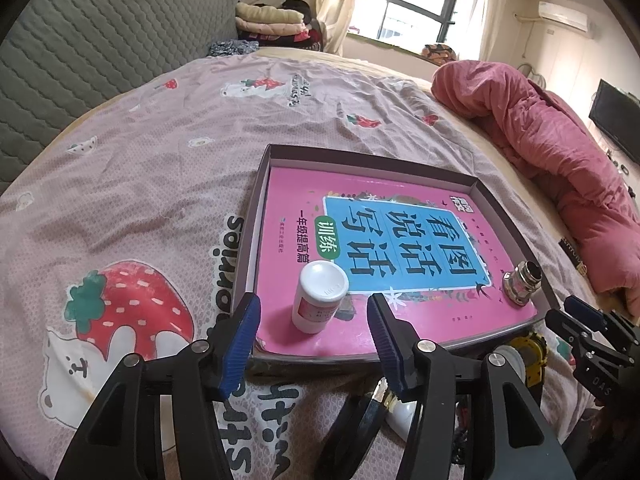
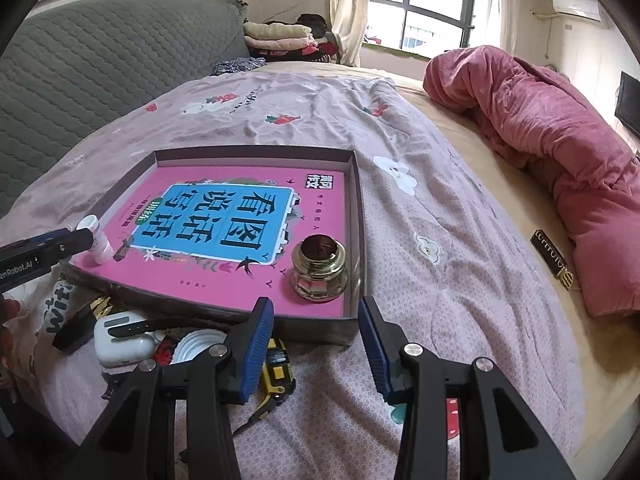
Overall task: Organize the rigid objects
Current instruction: 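Open both grippers and withdraw them from the box, then move the left gripper to the black marker while the right approaches the yellow tape measure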
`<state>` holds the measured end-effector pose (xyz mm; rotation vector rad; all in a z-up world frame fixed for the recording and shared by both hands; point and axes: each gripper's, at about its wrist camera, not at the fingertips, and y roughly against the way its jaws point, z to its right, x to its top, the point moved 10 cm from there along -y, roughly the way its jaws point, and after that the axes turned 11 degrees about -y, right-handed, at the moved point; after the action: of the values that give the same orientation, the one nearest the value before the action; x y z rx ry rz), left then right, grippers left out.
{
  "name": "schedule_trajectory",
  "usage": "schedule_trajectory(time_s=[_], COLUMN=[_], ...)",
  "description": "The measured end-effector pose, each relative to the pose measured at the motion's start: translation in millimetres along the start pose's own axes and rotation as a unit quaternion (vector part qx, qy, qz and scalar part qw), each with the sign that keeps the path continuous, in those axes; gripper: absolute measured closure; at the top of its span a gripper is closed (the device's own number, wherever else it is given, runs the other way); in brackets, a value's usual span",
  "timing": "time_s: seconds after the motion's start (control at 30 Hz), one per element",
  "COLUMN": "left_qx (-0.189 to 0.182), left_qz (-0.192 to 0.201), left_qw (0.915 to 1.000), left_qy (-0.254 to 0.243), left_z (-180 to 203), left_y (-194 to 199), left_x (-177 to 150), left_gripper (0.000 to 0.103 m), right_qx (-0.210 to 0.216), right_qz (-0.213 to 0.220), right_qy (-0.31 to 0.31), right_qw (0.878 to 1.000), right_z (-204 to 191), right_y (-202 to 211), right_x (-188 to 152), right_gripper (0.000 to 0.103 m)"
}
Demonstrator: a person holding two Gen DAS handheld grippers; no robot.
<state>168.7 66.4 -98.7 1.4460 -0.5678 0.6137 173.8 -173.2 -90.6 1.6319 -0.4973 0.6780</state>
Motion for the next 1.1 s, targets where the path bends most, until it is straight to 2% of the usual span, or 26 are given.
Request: schedule_trajectory(time_s=[0.37, 0.73, 1.1], left_qx=[0.001, 0.01, 0.019], left_qz=[0.002, 0.004, 0.0], left_qw=[0.9999, 0.9997, 0.9992], left_qy=[-0.012, -0.024, -0.035], left_z=[5, 11, 12], left_y=[10, 25, 41], left_x=[-3, -8, -18], left_gripper=[0.044, 0.037, 0.036], right_qx=[0.005, 0.015, 0.022], right_qz=[0.011, 0.019, 0.02], right_qy=[0.017, 0.016, 0.019], right_qw=[1.0, 1.0, 0.999], right_z=[-7, -11, -15], right_y=[12, 28, 41], right_x=[0, 0, -5], right_gripper=[0.056, 0.055, 0.055])
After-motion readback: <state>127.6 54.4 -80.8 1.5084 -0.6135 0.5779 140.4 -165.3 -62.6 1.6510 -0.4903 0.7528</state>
